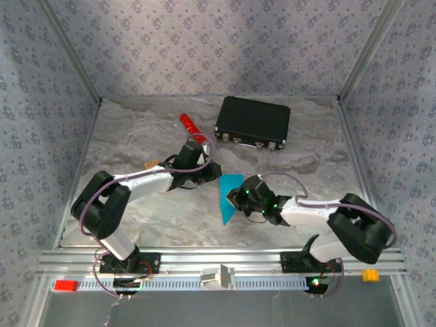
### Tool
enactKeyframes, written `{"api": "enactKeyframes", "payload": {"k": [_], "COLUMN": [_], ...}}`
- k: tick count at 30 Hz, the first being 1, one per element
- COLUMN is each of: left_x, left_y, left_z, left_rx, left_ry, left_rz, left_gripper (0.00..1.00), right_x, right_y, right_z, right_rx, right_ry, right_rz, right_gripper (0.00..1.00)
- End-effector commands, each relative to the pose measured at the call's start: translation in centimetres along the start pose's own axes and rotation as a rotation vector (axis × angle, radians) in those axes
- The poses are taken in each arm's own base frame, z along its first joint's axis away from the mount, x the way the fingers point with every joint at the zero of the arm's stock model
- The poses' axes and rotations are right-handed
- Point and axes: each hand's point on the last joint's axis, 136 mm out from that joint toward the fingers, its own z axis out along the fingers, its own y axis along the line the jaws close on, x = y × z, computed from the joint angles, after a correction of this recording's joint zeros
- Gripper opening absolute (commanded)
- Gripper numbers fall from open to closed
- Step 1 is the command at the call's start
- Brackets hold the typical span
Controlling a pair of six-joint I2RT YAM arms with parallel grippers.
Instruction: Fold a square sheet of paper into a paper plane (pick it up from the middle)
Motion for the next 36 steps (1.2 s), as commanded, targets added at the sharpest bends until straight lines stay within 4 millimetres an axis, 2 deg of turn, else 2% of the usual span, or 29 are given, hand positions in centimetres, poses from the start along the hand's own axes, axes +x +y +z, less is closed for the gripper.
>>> {"api": "enactKeyframes", "payload": {"k": [1, 3, 6, 17, 27, 36], "left_x": [0.1, 0.5, 1.0, 2.7, 3.9, 4.7], "left_y": [-2.4, -2.5, -1.9, 1.3, 5.1, 6.7], "left_z": [0.8, 1.5, 2.4, 5.0, 5.9, 6.2], "left_rx": [0.074, 0.074, 0.059, 0.002, -0.037, -0.01], "left_ry": [0.04, 0.062, 0.09, 0.149, 0.166, 0.176], "left_rz": [0.046, 0.044, 0.026, -0.044, -0.097, -0.14], "left_gripper": [0.18, 0.17, 0.16, 0.11, 0.09, 0.08], "right_x": [-2.5, -3.5, -4.4, -4.8, -4.7, -5.1], "right_y": [-2.1, -3.1, -3.2, -3.5, -3.9, -3.9], "right_z": [-1.4, -2.2, -2.9, -2.9, -2.0, -1.4], "right_rx": [0.116, 0.152, 0.155, 0.131, 0.108, 0.09], "right_ry": [-0.068, -0.063, -0.041, 0.046, 0.124, 0.169], "right_rz": [-0.067, -0.089, -0.145, -0.221, -0.224, -0.224], "right_gripper": [0.1, 0.1, 0.1, 0.14, 0.21, 0.27]}}
